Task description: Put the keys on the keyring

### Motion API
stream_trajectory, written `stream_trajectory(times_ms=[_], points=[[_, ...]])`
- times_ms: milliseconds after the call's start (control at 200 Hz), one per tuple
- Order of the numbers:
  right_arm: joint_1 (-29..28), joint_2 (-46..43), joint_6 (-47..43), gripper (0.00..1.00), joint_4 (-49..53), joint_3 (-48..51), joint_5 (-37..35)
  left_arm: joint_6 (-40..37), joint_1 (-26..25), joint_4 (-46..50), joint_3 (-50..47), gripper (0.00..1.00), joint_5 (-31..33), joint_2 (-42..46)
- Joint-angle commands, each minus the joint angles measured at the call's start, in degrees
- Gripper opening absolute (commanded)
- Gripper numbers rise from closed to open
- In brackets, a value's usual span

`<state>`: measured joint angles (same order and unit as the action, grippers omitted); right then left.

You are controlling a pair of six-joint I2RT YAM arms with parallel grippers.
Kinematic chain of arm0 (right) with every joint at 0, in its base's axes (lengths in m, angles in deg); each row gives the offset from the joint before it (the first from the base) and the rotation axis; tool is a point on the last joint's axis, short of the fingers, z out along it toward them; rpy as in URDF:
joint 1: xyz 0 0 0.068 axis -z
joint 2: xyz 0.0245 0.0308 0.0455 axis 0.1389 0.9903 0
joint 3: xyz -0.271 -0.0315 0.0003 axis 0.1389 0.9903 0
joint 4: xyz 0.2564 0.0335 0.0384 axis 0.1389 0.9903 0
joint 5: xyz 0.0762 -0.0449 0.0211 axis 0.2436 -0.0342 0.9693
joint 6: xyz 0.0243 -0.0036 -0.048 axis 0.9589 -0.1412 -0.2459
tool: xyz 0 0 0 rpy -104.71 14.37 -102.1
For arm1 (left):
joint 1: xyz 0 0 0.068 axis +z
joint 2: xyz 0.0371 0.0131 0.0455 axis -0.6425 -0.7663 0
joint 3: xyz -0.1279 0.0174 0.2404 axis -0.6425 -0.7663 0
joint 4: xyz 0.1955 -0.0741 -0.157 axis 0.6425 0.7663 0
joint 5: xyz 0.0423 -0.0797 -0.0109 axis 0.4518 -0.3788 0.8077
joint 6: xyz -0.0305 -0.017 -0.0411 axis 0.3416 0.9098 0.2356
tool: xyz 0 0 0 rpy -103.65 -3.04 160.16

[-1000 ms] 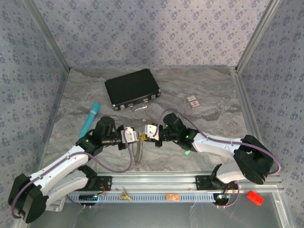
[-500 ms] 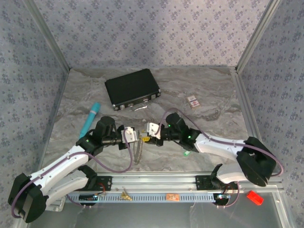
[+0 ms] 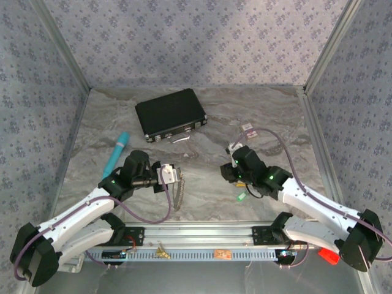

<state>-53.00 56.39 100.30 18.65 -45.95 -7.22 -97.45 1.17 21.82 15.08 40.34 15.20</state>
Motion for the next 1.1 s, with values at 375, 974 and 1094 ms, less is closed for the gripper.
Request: stream_trajectory(times_ms=[375,974,1094], points=[[6.7,16.5,10.3,0.41,16.7,-4.5,5.1,-0.6,-1.5,-0.6,2.3,0.00,-0.7,0.1],[6.3,30.6,-1.3,0.26,14.2,-10.4,2.9,-1.2,-1.7,-0.2,2.6,0.00,-1.2,-0.4],[6.4,31.5,-1.3,0.24,14.4,-10.6,2.5,-1.1,-1.7,0.0,2.5,0.00,-1.6,-0.3]])
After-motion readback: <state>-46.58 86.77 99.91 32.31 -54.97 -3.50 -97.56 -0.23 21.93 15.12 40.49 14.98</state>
